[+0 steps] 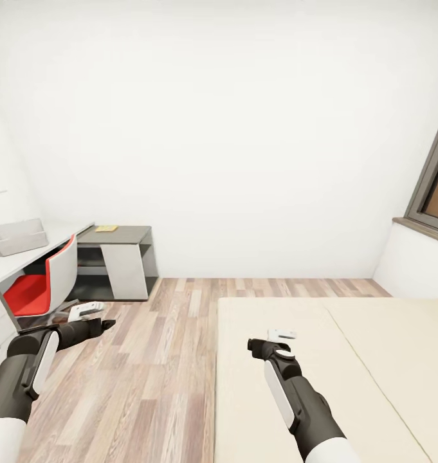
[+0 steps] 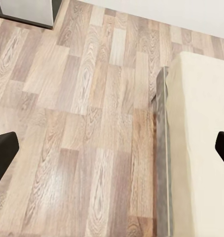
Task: Put all the toys in the child's room - the three board games (two on the bed and one on the table), the two jigsaw puzzles on the table, and the tennis ball on the table - inside the toy box on the table in the child's room.
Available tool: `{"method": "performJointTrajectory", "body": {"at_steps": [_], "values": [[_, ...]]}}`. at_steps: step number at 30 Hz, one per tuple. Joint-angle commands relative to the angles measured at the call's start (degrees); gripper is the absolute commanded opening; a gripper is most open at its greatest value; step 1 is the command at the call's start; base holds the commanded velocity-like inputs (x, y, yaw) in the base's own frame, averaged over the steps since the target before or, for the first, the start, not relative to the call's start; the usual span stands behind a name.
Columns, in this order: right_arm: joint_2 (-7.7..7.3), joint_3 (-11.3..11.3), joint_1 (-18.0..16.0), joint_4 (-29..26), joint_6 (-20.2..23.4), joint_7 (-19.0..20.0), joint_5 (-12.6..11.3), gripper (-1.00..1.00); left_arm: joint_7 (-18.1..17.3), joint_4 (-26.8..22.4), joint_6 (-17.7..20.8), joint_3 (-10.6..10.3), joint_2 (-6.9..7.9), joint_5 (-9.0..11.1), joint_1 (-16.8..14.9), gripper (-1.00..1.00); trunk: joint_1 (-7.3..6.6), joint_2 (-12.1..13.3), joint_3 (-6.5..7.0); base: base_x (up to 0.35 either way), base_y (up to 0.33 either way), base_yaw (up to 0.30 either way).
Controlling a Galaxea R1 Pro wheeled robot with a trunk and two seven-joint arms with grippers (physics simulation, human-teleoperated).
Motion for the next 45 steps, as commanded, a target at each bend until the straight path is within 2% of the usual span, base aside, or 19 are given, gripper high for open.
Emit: {"method": "performJointTrajectory", "body": {"at_steps": [1, 45], "values": [[0.00, 0.1, 0.0, -0.1, 0.1, -0.5, -0.6, 1.00, 0.0, 0.0, 0.4, 0.1, 0.00, 0.4, 0.0, 1.00, 0.03, -0.1, -0.06, 0.000, 0.157, 0.000], [0.00, 0.1, 0.0, -0.1, 0.1, -0.5, -0.6, 1.00, 0.0, 0.0, 0.4, 0.1, 0.04, 0.4, 0.0, 1.00, 0.03, -0.1, -0.06, 0.000, 0.175, 0.000]]}}
